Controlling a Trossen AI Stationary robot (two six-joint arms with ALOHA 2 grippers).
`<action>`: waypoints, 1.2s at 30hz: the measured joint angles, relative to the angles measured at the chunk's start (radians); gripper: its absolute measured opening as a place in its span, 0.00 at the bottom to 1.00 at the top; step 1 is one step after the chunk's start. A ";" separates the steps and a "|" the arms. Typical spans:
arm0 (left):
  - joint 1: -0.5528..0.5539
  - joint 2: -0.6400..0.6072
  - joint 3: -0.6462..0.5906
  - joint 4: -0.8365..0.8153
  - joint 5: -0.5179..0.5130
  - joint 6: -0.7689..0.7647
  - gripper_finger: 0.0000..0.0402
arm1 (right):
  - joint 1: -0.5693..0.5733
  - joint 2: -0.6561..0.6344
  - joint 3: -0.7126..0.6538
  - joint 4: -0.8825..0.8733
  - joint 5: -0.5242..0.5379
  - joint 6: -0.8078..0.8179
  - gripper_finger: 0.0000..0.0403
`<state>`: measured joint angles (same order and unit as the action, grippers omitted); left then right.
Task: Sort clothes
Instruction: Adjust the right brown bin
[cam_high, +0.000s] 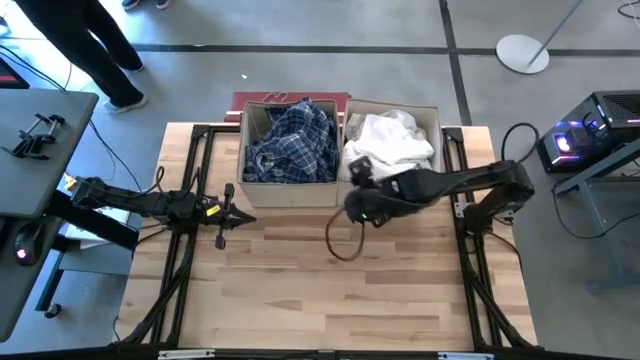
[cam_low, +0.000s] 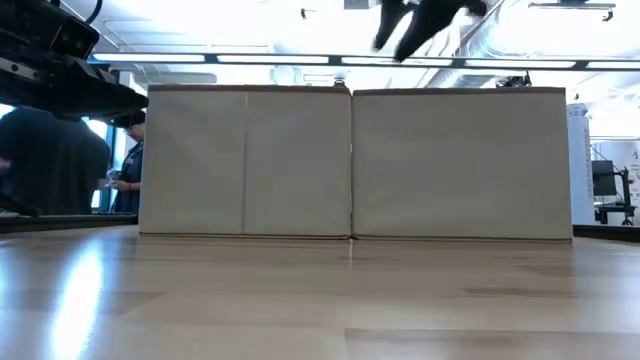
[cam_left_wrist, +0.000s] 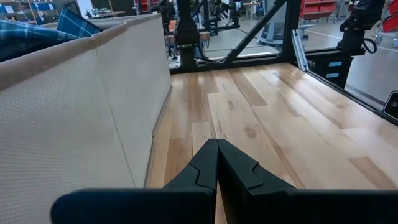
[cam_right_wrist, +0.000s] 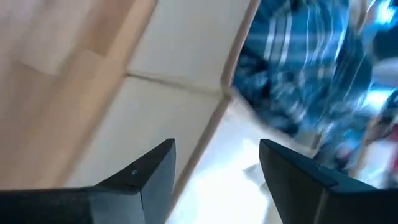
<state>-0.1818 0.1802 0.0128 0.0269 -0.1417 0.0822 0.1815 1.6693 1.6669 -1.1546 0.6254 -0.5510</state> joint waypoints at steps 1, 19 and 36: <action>0.000 0.000 0.000 0.000 0.000 0.000 0.00 | 0.022 -0.001 0.033 -0.079 -0.018 0.091 0.55; 0.000 0.000 0.000 0.000 0.000 0.000 0.00 | 0.211 -0.523 -0.487 -0.421 -0.316 1.274 0.31; 0.000 0.000 0.000 0.000 0.000 0.000 0.00 | -0.141 -0.606 -0.849 -0.069 0.020 1.018 0.20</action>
<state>-0.1819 0.1802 0.0128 0.0265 -0.1417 0.0821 0.0406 1.0629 0.8181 -1.2241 0.6457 0.4666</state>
